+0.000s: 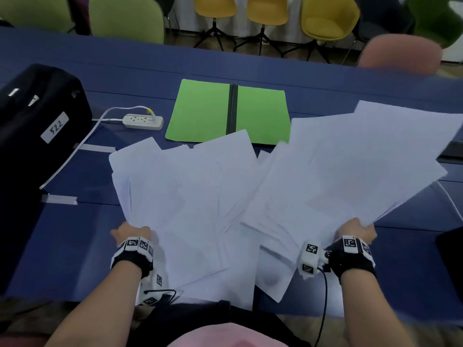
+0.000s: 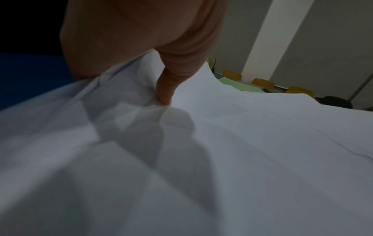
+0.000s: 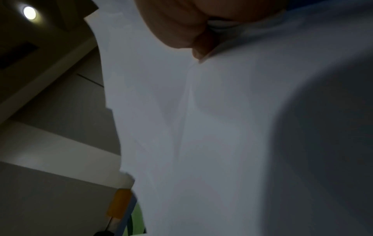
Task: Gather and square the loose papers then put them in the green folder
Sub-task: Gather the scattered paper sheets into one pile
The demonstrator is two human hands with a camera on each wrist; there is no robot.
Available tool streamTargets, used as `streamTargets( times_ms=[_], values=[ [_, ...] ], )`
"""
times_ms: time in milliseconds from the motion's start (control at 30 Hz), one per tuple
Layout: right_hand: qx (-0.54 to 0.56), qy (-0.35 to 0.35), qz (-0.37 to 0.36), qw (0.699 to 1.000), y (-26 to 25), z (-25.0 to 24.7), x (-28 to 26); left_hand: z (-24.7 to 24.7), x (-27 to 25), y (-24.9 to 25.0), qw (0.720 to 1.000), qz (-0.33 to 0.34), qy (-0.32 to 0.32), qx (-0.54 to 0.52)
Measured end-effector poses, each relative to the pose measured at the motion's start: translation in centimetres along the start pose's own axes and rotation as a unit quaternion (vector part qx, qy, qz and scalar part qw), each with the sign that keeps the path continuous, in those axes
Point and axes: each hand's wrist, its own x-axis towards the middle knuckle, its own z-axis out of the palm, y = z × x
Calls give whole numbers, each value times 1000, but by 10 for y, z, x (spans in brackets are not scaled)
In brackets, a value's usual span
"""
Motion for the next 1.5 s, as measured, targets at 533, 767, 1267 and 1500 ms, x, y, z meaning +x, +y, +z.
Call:
streamTargets(
  times_ms=[533,767,1267,1500],
  values=[
    [-76,-139,94,983,43,36,1,-2,-14,10,991,-20,-90,-98],
    [-237,-264,24,935,75,54,-46,2,-13,9,973,-42,-215,-77],
    [-288,-344,-116,886,97,76,-106,4,-1,8,960,-40,-257,-106],
    [-370,-433,-168,804,100,87,-107,7,-9,7,963,-3,-248,-104]
  ],
)
